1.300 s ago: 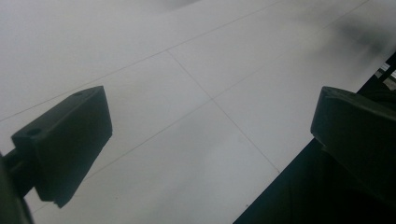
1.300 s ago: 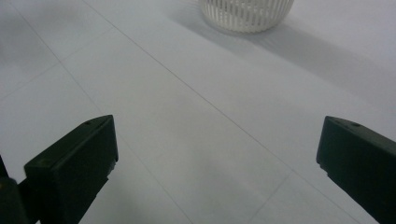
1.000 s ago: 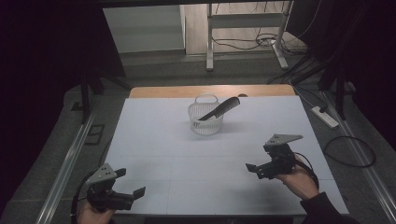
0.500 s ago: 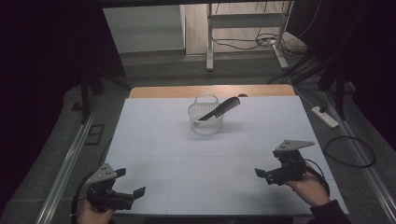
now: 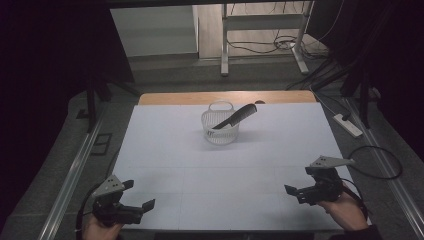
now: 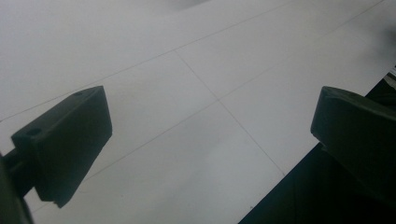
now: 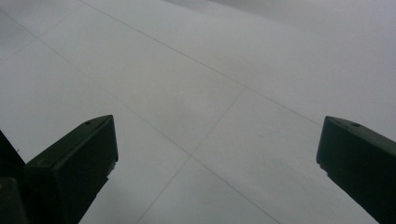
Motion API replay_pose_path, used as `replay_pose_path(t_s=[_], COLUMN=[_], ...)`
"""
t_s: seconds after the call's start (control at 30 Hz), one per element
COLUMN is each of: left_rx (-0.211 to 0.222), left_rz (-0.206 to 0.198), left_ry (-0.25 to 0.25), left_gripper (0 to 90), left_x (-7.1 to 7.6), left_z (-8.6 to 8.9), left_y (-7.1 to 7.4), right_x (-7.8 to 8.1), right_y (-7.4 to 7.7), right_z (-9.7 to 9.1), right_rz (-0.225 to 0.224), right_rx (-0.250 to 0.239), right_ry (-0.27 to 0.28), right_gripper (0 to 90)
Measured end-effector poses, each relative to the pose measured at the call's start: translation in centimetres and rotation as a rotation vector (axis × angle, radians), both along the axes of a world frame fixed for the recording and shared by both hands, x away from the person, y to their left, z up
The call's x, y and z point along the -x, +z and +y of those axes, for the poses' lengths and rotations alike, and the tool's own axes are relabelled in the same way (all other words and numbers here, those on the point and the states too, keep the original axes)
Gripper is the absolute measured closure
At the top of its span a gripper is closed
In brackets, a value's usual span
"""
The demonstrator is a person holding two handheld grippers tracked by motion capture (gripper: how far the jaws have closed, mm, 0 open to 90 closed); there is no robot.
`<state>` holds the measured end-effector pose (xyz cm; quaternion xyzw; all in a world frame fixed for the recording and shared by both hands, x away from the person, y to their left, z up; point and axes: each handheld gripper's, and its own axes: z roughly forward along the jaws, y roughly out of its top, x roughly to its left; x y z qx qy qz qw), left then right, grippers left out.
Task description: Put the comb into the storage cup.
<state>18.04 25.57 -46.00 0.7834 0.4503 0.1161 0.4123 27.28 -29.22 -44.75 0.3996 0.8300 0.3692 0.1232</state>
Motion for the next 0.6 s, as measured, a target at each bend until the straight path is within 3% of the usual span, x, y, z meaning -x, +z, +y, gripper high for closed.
replay_pose_path(t_s=[0.6], left_rx=[-0.001], left_rz=[0.001], left_ry=[0.006], left_gripper=[0.0], left_x=[0.0], left_z=[0.1], left_y=[0.0], right_x=[2.0], right_y=[-0.2], right_z=[-2.6], right_rz=[0.015], right_rx=[0.023], right_ry=[-0.087], right_gripper=[0.0])
